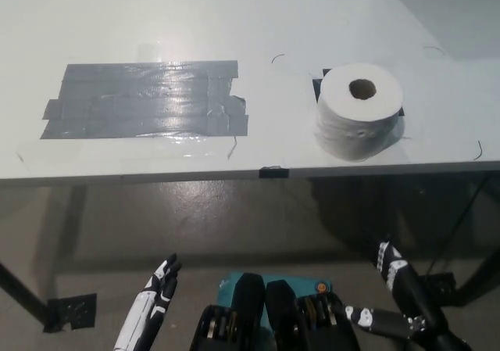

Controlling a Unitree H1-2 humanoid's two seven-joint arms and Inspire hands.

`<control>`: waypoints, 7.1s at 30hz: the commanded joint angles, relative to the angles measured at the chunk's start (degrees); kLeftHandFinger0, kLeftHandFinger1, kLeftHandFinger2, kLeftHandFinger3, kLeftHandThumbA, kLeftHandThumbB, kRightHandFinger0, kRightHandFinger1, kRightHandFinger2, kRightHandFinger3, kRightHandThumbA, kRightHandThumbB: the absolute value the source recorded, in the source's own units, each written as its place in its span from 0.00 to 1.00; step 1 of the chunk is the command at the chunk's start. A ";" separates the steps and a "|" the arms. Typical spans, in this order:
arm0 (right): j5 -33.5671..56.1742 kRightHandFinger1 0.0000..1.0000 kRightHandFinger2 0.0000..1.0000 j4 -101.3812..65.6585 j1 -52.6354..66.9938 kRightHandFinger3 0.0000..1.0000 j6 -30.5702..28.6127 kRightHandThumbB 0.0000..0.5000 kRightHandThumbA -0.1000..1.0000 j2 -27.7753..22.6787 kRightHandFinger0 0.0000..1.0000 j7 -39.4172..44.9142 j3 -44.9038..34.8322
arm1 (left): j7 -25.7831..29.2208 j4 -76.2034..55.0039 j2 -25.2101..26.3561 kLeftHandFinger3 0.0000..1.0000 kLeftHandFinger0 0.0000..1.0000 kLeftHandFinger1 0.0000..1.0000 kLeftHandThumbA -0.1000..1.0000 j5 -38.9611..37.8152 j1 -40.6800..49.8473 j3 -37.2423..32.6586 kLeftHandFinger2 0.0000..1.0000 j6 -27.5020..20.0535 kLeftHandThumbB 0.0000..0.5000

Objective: A toilet paper roll is kept on the black spot on the desk infront of the robot and the robot inserts its right thumb into the hole in the centre to grab the roll. Then it passes the roll to a person.

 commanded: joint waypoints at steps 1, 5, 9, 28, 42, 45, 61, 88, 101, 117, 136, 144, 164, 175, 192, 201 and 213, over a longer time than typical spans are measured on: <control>-0.67 1.00 1.00 -13.75 -1.22 1.00 3.13 0.65 1.00 0.79 1.00 -3.66 -3.31 | -0.08 -2.40 0.34 1.00 1.00 1.00 1.00 -0.79 0.27 0.71 1.00 -1.55 0.28; -4.05 1.00 1.00 -26.84 -6.12 1.00 14.08 0.75 1.00 -1.68 1.00 -3.54 -6.20 | -0.25 -2.57 0.50 1.00 1.00 1.00 1.00 -1.04 0.09 0.98 1.00 -1.63 0.33; -5.67 1.00 1.00 -33.18 -13.54 1.00 25.99 0.85 1.00 -5.94 1.00 -1.81 -8.20 | -0.56 -2.81 0.45 1.00 1.00 1.00 1.00 -1.43 -0.13 0.95 1.00 -1.44 0.32; -8.29 1.00 1.00 9.91 -55.05 1.00 33.92 0.91 0.93 -21.70 1.00 12.55 -2.06 | -0.53 -4.62 0.70 1.00 1.00 1.00 1.00 -0.75 -0.53 0.94 1.00 -0.62 0.34; -14.82 1.00 1.00 39.65 -74.18 1.00 33.92 0.85 0.82 -18.36 1.00 19.82 11.80 | -0.41 -4.97 0.76 1.00 1.00 1.00 1.00 0.13 -1.60 0.60 1.00 -0.72 0.36; -14.32 1.00 1.00 42.09 -75.12 1.00 33.92 0.83 0.79 -16.83 1.00 20.95 12.47 | -0.58 -4.83 0.83 1.00 1.00 1.00 1.00 -0.16 -1.94 0.63 1.00 -0.94 0.37; -15.86 1.00 1.00 47.94 -77.18 1.00 33.29 0.88 0.87 -13.94 1.00 25.57 18.96 | -0.64 -4.94 0.96 1.00 1.00 1.00 1.00 -0.05 -2.39 0.46 1.00 -1.38 0.38; -18.85 1.00 1.00 58.05 -77.37 1.00 28.12 0.71 0.91 -15.22 1.00 21.36 17.75 | -1.11 -4.57 0.96 1.00 1.00 1.00 1.00 0.11 -2.75 0.37 1.00 -0.90 0.37; -19.40 1.00 1.00 59.15 -75.18 1.00 24.37 0.74 0.98 -14.94 1.00 19.25 17.11 | -1.10 -4.69 1.06 1.00 1.00 1.00 1.00 0.78 -2.87 0.08 1.00 -1.15 0.36; -19.10 1.00 1.00 66.58 -77.08 1.00 20.15 0.70 0.95 -12.13 1.00 18.38 16.27 | -1.23 -5.09 1.02 1.00 1.00 1.00 1.00 1.19 -3.02 -0.05 1.00 -0.88 0.33; -24.76 1.00 1.00 71.59 -78.49 1.00 19.54 0.64 0.82 -9.30 1.00 14.70 21.08 | -1.23 -5.58 1.11 1.00 1.00 1.00 1.00 1.73 -4.04 -0.40 1.00 -1.19 0.29; -27.71 1.00 1.00 75.47 -81.12 1.00 18.68 0.63 0.61 -7.83 1.00 14.50 24.66 | -1.55 -5.86 1.35 1.00 1.00 1.00 1.00 1.44 -4.51 -0.36 1.00 -0.87 0.30; -32.97 0.18 0.33 82.56 -78.91 1.00 18.68 0.42 0.00 -5.19 0.02 15.58 33.34 | -1.87 -6.16 1.27 1.00 1.00 1.00 1.00 2.28 -5.86 -0.65 1.00 -0.55 0.25; -25.59 0.50 0.43 81.71 -75.12 0.43 14.76 0.46 0.00 -9.04 0.09 10.82 21.61 | -2.03 -5.79 1.42 1.00 1.00 1.00 1.00 2.31 -6.40 -0.29 1.00 -0.06 0.24; 6.98 0.59 1.00 66.90 -61.90 1.00 20.70 0.35 0.00 -6.12 0.03 14.20 -24.55 | -0.96 -3.11 1.12 1.00 1.00 1.00 1.00 2.41 -8.42 0.35 1.00 -2.11 0.26; 15.72 0.36 0.72 57.06 -57.16 0.89 27.78 0.33 0.00 -1.87 0.00 14.55 -36.29 | -0.84 -1.63 0.92 1.00 1.00 1.00 1.00 2.15 -11.07 0.70 1.00 -1.96 0.26; 33.17 0.41 0.79 36.61 -50.42 1.00 33.92 0.24 0.00 4.84 0.00 11.62 -35.96 | -1.16 -1.40 0.70 1.00 1.00 1.00 1.00 1.74 -15.33 1.05 1.00 -0.63 0.23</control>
